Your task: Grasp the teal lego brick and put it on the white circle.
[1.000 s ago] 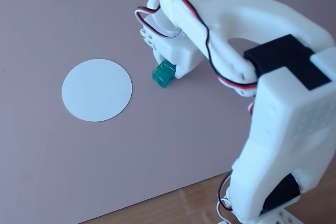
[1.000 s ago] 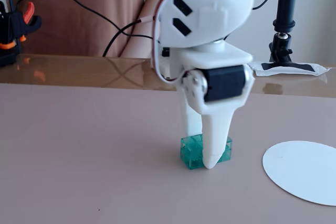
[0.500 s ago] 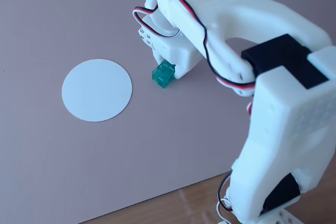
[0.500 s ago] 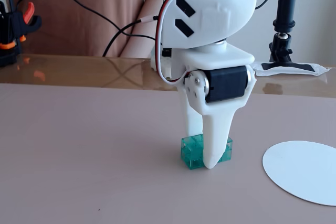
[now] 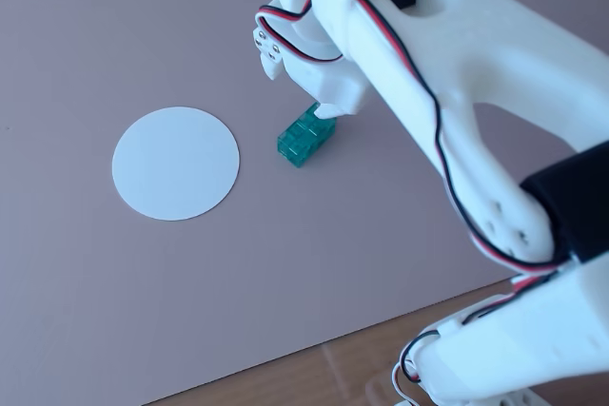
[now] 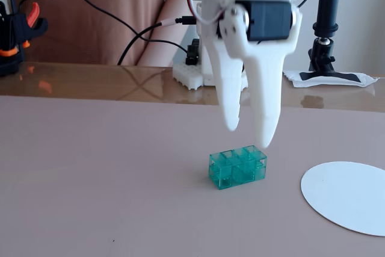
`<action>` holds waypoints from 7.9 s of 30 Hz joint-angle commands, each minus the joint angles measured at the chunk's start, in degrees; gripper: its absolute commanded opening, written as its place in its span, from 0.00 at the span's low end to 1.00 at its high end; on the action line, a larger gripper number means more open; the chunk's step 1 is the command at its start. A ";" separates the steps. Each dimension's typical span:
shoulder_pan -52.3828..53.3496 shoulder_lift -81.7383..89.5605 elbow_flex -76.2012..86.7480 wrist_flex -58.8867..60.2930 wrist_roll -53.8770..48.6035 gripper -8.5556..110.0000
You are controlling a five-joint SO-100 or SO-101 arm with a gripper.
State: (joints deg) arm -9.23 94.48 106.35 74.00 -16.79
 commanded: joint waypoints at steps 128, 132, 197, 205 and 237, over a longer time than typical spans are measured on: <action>-13.97 15.12 -22.50 14.59 9.84 0.07; -7.65 32.70 -8.70 9.32 9.49 0.07; 4.57 97.82 68.38 -6.15 6.68 0.07; 4.57 97.82 68.38 -6.15 6.68 0.07; 4.57 97.82 68.38 -6.15 6.59 0.07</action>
State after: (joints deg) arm -4.31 191.95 174.99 68.73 -9.93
